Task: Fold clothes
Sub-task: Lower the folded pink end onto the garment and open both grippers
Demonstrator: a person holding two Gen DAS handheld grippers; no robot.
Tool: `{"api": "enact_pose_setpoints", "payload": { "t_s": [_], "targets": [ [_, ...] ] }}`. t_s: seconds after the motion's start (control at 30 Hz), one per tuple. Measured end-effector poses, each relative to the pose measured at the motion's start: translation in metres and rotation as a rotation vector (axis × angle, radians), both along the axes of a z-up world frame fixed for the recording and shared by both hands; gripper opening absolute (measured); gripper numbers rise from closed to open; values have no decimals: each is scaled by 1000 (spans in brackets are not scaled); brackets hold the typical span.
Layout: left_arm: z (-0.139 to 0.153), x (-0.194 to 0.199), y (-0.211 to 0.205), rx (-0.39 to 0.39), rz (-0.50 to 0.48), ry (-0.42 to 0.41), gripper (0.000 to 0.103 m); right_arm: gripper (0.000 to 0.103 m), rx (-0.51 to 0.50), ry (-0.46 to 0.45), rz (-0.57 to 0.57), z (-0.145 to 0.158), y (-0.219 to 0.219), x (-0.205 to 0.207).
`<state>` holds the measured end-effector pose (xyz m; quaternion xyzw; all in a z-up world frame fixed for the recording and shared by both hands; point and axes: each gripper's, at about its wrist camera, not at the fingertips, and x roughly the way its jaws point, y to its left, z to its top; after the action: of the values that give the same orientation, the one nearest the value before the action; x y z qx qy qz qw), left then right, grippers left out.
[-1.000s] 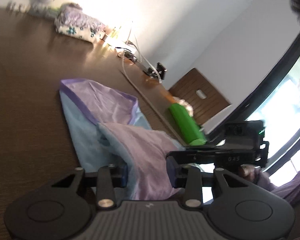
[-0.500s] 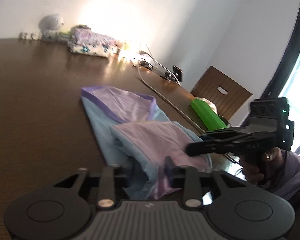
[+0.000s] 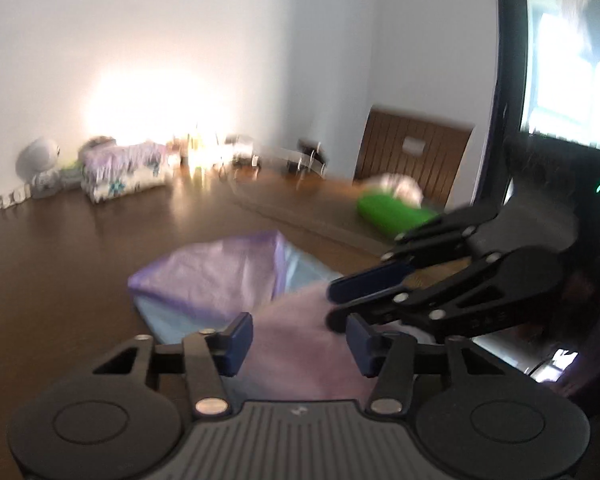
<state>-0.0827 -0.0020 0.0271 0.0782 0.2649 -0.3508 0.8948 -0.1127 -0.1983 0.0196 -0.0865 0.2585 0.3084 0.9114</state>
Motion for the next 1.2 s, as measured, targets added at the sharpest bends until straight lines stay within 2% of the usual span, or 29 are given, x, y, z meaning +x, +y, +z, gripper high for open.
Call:
{"api": "enact_pose_setpoints", "payload": {
  "t_s": [0.07, 0.1, 0.17, 0.2, 0.23, 0.33, 0.4, 0.47, 0.5, 0.57, 0.6, 0.63, 0.7, 0.73, 0.8, 0.87, 0.93, 0.97, 1.07, 1.13, 1.17, 1.2],
  "targets": [
    [-2, 1, 9, -24, 14, 23, 45, 25, -14, -31, -13, -3, -1, -9],
    [-2, 1, 16, -45, 18, 35, 48, 33, 0, -46, -19, -1, -4, -13],
    [1, 4, 35, -119, 35, 70, 61, 47, 62, -33, -60, 5, -15, -10],
    [2, 5, 46, -163, 43, 92, 68, 47, 100, -14, -84, 7, -22, -6],
    [2, 5, 56, -208, 46, 116, 71, 47, 145, 19, -106, 7, -29, 0],
    [2, -4, 71, -293, 26, 149, 71, 45, 262, 112, -134, 3, -43, 16],
    [0, -12, 71, -291, -33, 138, 71, 29, 313, 159, -142, -3, -48, 22],
    [-2, -19, 68, -261, -43, 118, 70, 20, 300, 197, -171, -10, -45, 27],
    [-4, -19, 67, -251, -45, 126, 67, 15, 300, 203, -186, -12, -46, 27],
    [-7, -20, 65, -232, -50, 142, 47, 8, 312, 211, -192, -14, -46, 28],
    [-9, -21, 64, -223, -53, 151, 30, 3, 302, 204, -199, -14, -45, 27],
    [-11, -21, 63, -213, -55, 159, 18, 1, 292, 196, -206, -15, -44, 26],
    [-13, -24, 64, -204, -69, 166, 14, 1, 273, 175, -226, -14, -43, 23],
    [-14, -25, 64, -201, -76, 168, 9, 1, 263, 164, -237, -13, -43, 21],
    [-16, -27, 65, -187, -85, 175, 7, 1, 248, 151, -244, -13, -42, 19],
    [-15, -28, 65, -137, -68, 182, 9, 2, 237, 130, -251, -11, -41, 15],
    [-9, -30, 67, -47, -36, 171, 13, 5, 242, 93, -258, -6, -42, 10],
    [0, -32, 72, -37, -26, 150, 13, 7, 249, 65, -255, -3, -43, 6],
    [30, -39, 85, -98, -7, 64, 28, 16, 255, -8, -221, 7, -41, -2],
    [45, -40, 83, -166, 43, -17, 58, 23, 240, -35, -191, 10, -37, -6],
    [47, -38, 77, -179, 68, -31, 64, 24, 224, -38, -177, 10, -33, -7],
    [43, -33, 67, -174, 92, -22, 62, 24, 208, -41, -162, 10, -30, -8]
  ]
}}
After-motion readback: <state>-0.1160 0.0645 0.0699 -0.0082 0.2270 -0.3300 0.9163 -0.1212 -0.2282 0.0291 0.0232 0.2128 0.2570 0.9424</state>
